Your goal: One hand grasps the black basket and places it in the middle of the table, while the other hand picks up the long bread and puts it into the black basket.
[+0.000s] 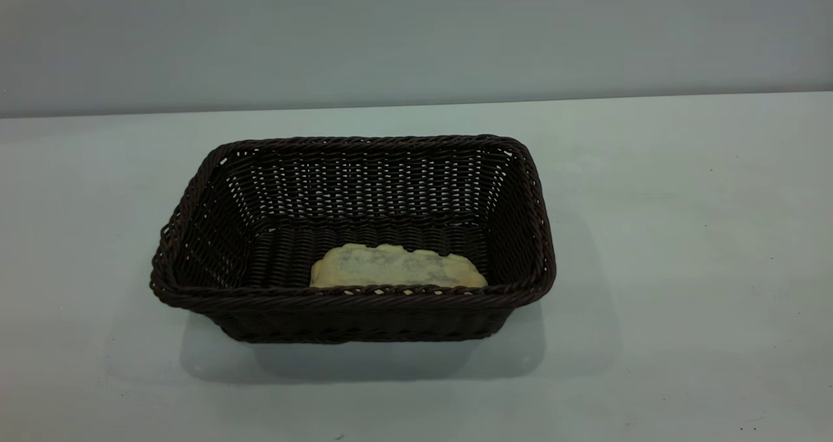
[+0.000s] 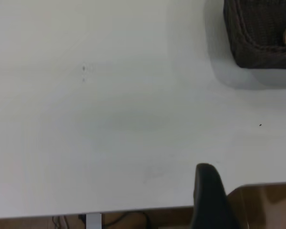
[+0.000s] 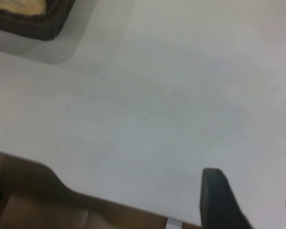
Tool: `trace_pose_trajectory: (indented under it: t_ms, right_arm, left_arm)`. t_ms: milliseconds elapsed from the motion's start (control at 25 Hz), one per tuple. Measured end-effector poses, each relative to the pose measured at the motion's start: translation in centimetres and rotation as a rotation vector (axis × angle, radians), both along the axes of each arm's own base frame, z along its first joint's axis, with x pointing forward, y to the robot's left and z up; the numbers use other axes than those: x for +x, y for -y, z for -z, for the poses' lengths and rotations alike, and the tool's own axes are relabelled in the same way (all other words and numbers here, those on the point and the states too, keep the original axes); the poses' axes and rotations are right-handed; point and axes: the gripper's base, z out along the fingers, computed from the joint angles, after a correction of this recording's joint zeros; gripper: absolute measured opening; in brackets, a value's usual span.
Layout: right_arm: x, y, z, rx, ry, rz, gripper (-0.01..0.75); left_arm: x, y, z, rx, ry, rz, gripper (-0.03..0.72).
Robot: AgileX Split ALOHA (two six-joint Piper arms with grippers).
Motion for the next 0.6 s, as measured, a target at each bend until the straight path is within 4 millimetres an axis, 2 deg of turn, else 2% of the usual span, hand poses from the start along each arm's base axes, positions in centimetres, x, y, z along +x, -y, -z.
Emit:
trace_pose_trajectory:
  t_ms: [600]
  right_arm:
    - [0.0, 0.0, 0.0, 0.001, 0.0, 0.002, 0.329]
  left_arm:
    - [0.2, 0.04, 0.22, 0.012, 0.005, 0.015, 0.482]
